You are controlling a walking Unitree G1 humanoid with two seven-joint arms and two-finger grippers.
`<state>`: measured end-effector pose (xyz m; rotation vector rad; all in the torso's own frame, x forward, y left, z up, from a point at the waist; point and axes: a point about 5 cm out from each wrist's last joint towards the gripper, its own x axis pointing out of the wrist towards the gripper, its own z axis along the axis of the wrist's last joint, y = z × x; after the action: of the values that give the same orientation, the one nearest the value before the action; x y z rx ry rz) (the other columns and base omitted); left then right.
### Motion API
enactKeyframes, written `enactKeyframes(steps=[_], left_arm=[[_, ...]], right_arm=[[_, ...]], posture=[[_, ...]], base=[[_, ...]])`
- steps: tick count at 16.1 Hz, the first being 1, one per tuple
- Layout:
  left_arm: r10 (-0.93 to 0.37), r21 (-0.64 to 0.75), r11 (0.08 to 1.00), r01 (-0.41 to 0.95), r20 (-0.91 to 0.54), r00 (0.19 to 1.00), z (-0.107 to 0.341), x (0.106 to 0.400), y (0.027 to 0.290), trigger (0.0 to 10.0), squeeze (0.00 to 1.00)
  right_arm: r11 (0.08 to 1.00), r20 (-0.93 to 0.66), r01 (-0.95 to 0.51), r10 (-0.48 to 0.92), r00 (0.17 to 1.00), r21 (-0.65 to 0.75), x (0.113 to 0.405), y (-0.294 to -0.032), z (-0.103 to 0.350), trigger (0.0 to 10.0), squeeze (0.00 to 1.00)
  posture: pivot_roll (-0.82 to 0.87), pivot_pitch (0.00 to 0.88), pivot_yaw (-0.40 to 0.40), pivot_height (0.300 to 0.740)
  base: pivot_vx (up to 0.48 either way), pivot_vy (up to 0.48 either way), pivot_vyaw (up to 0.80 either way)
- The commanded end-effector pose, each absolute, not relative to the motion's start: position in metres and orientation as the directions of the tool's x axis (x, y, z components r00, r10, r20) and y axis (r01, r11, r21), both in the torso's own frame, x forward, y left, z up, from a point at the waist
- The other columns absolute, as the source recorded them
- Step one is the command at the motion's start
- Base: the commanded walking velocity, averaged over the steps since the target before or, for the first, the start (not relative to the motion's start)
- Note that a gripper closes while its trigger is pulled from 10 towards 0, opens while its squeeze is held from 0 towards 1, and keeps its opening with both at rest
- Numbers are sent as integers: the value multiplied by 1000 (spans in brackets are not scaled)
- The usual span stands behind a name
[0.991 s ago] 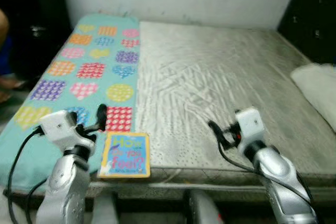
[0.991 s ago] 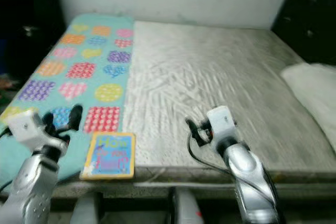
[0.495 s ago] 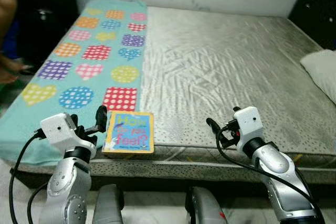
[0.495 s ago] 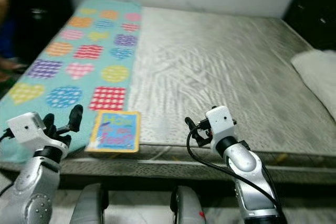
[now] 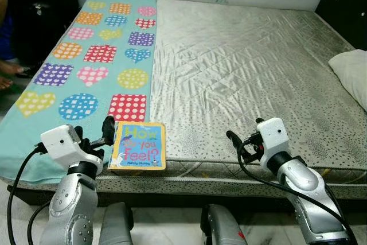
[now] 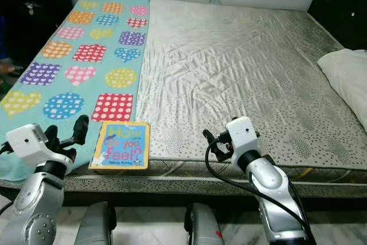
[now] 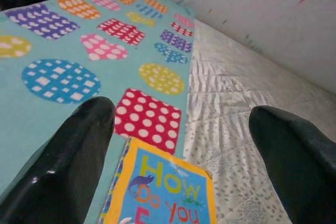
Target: Clean up the room
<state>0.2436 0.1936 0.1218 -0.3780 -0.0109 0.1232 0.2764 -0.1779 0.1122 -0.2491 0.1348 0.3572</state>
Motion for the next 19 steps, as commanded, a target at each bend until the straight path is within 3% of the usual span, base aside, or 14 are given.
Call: enactKeyframes(steps=[1, 15, 19], left_arm=[[128, -365, 923, -122, -6, 992, 125, 241, 195, 10000, 0], [99, -380, 922, -78, 36, 994, 131, 242, 191, 10000, 0], [90, -388, 919, -66, 44, 995, 133, 243, 190, 10000, 0]], right_arm=[[906, -167, -364, 332, 928, -218, 274, -180, 117, 10000, 0], [906, -190, -362, 324, 927, -220, 271, -185, 116, 10000, 0], [906, -192, -361, 322, 927, -222, 271, -185, 117, 10000, 0]], posture=[[-107, 108, -99, 595], [-116, 133, -103, 585], [-121, 143, -104, 585]], base=[[0, 0, 0], [0, 0, 0], [326, 0, 0]])
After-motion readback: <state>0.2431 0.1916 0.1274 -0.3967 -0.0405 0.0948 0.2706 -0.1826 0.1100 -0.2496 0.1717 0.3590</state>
